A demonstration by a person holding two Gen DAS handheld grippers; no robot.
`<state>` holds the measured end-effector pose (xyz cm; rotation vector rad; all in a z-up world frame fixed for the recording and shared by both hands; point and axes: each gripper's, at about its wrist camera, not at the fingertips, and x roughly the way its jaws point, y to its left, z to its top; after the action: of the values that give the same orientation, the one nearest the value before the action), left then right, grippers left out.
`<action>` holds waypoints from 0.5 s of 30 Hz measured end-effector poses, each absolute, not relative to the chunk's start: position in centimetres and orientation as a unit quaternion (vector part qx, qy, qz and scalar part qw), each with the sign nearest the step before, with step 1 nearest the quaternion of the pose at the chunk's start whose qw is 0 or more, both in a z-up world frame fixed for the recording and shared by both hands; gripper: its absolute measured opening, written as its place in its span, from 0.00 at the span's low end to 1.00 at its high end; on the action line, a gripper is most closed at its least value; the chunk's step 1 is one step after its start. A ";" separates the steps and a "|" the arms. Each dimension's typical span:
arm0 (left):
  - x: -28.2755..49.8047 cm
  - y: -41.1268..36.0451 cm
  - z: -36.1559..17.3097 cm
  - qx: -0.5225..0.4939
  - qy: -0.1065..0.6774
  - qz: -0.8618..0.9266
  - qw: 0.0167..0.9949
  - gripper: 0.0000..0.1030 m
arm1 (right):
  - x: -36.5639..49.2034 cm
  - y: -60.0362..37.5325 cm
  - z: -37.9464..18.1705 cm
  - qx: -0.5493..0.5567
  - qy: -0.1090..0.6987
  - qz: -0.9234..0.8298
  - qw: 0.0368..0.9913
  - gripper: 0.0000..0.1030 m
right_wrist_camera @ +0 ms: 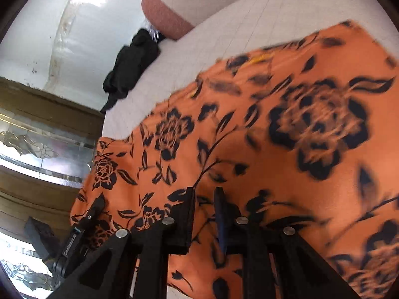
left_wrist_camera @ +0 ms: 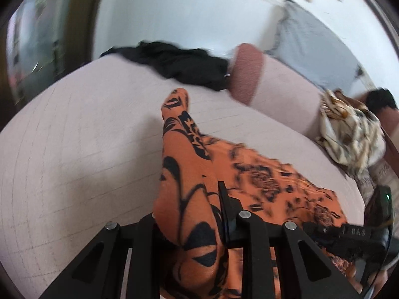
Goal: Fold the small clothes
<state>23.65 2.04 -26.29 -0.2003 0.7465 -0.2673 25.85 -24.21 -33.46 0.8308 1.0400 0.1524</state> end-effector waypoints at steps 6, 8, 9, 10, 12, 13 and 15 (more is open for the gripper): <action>21.2 -4.6 -24.5 -0.042 0.340 -0.190 0.920 0.21 | 24.9 -30.2 -32.8 0.448 0.453 0.092 0.765 0.20; 20.4 -7.5 -24.8 -0.011 0.343 -0.204 0.917 0.21 | 23.9 -32.6 -32.5 0.465 0.439 0.094 0.763 0.20; 20.0 -9.4 -25.3 0.001 0.349 -0.217 0.912 0.21 | 23.4 -33.7 -32.3 0.475 0.431 0.101 0.761 0.21; 19.7 -10.7 -25.9 0.009 0.357 -0.225 0.906 0.21 | 23.1 -34.6 -32.4 0.487 0.422 0.111 0.756 0.24; 19.4 -13.6 -27.7 0.025 0.391 -0.258 0.883 0.21 | 22.2 -37.1 -32.9 0.525 0.403 0.134 0.737 0.72; 19.3 -15.0 -28.9 0.041 0.414 -0.265 0.870 0.21 | 22.1 -37.7 -33.1 0.541 0.395 0.140 0.730 0.82; 18.4 -16.3 -29.8 0.077 0.428 -0.280 0.856 0.21 | 22.0 -39.0 -33.7 0.583 0.368 0.157 0.708 0.82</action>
<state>18.38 -16.26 -29.80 0.1628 0.9004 -0.5885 21.95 -38.97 -33.70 1.2942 0.8166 0.3489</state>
